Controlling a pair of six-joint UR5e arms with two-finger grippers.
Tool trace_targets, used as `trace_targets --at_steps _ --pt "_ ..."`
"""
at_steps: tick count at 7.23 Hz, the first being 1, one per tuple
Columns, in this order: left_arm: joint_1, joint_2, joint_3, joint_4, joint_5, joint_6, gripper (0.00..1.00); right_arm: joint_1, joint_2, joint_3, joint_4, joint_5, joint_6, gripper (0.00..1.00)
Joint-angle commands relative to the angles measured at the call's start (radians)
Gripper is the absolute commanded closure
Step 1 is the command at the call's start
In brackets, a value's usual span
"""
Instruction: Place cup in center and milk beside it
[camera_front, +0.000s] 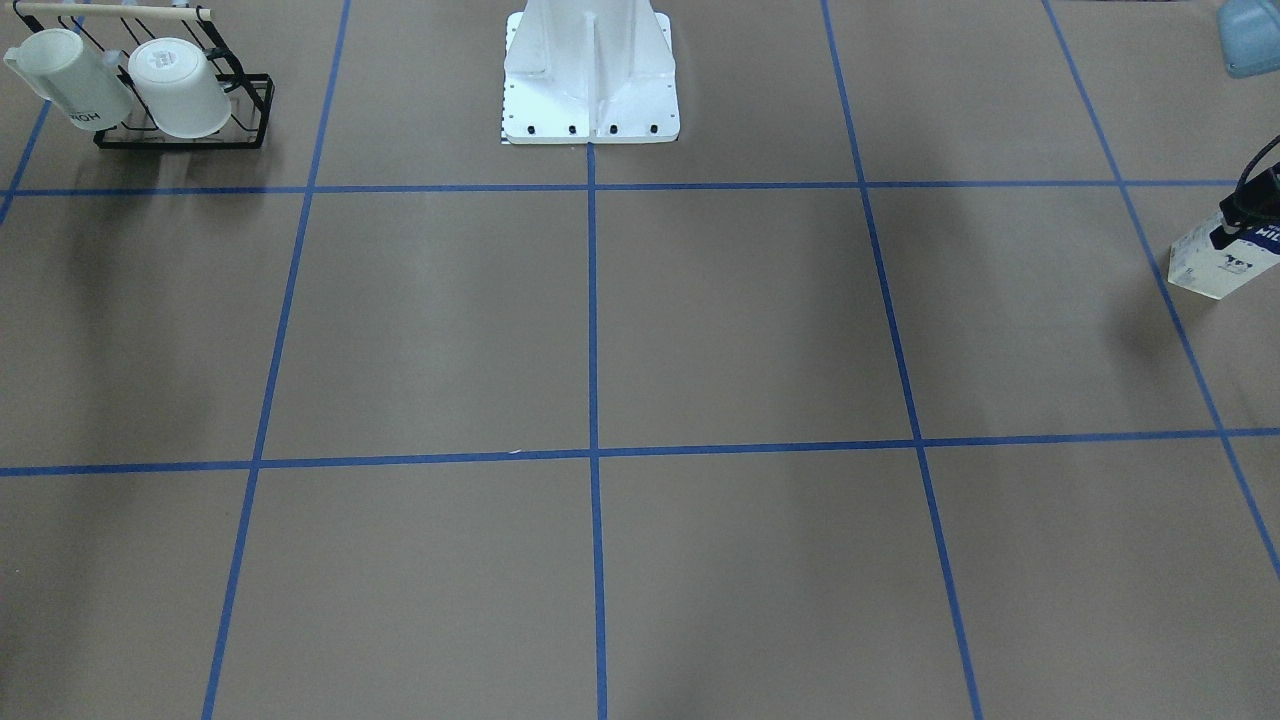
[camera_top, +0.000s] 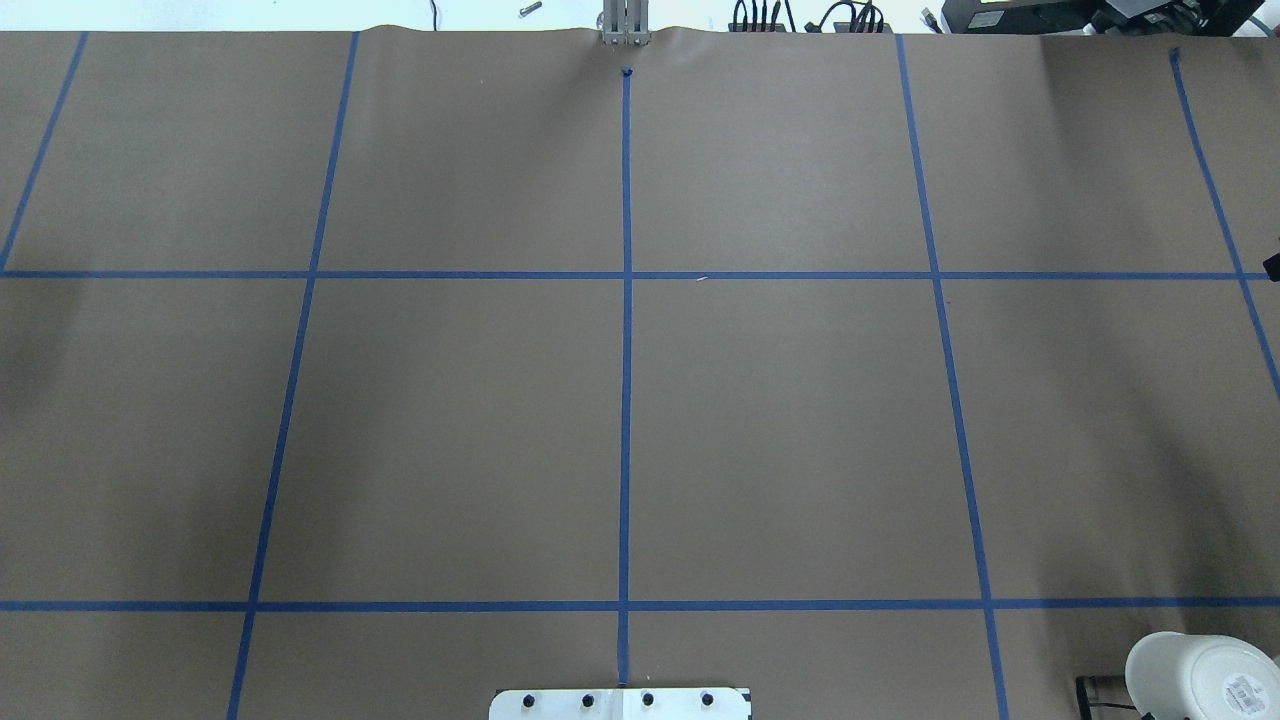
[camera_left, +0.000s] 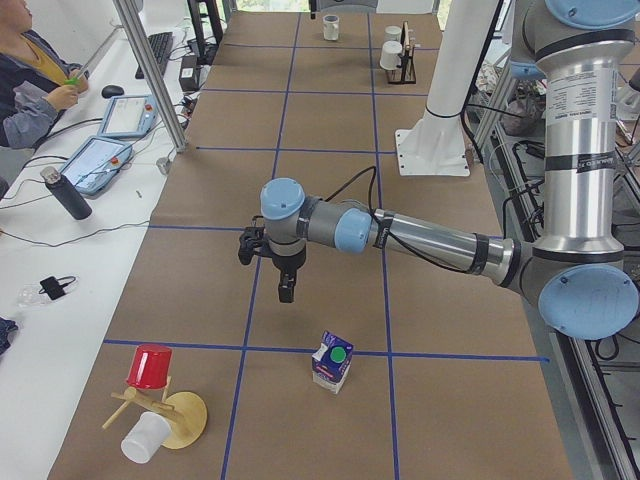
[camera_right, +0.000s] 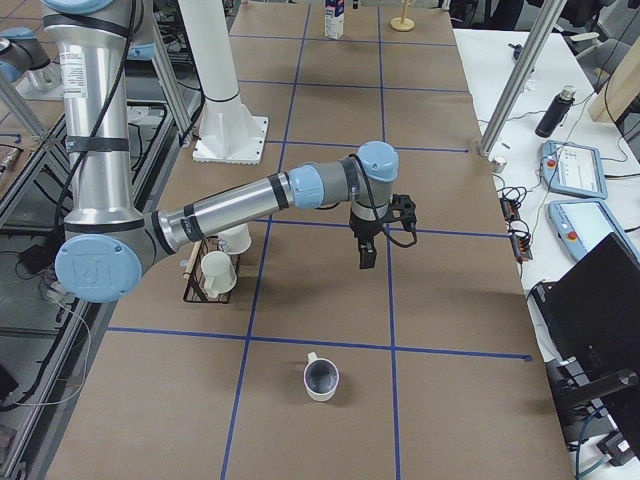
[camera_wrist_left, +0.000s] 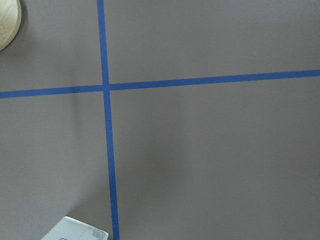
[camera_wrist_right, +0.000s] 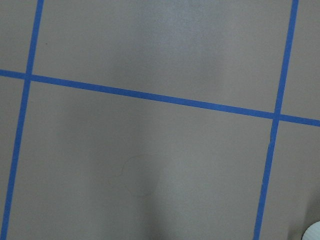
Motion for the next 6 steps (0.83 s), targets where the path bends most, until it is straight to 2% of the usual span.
trace_targets --at_steps 1,6 --pt "0.000 -0.005 -0.001 -0.007 0.007 -0.003 0.02 -0.002 -0.003 0.003 0.001 0.020 0.001 0.00" --pt "0.000 0.000 0.007 -0.012 0.005 0.003 0.02 -0.025 -0.004 -0.001 0.001 0.011 0.006 0.00"
